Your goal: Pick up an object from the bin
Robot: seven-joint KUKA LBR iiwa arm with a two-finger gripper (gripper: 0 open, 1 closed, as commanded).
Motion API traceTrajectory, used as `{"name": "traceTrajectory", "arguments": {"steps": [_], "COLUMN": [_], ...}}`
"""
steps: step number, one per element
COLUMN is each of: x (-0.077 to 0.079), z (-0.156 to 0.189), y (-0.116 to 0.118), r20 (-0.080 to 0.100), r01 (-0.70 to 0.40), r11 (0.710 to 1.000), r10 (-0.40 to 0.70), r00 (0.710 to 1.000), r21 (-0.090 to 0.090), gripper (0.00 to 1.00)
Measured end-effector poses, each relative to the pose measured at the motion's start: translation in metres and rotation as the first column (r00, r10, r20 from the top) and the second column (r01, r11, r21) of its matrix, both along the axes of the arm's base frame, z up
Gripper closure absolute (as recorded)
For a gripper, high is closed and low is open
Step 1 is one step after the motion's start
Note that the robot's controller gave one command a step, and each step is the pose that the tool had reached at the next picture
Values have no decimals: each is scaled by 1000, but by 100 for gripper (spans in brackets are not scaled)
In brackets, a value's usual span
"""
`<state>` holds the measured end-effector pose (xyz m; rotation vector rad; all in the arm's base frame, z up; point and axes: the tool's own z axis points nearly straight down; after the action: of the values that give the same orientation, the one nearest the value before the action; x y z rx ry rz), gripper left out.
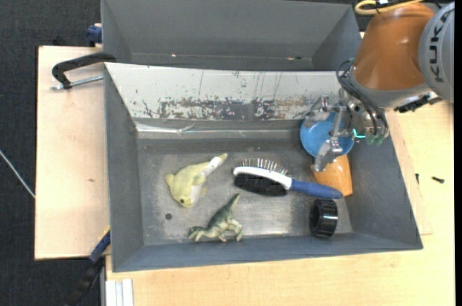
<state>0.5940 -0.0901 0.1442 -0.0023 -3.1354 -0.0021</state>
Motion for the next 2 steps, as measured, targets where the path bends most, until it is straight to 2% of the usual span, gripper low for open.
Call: {"name": "traceTrajectory", "arguments": {"steps": [1,2], "x": [-26,-24], "z": [-73,-69], "y": [-30,-28], "r20": [17,20], "r01": [28,20], "r11": [1000,1000], "r10": [-28,-21], "r00": [999,1000], "r21": [3,3], "gripper": [0,100]}}
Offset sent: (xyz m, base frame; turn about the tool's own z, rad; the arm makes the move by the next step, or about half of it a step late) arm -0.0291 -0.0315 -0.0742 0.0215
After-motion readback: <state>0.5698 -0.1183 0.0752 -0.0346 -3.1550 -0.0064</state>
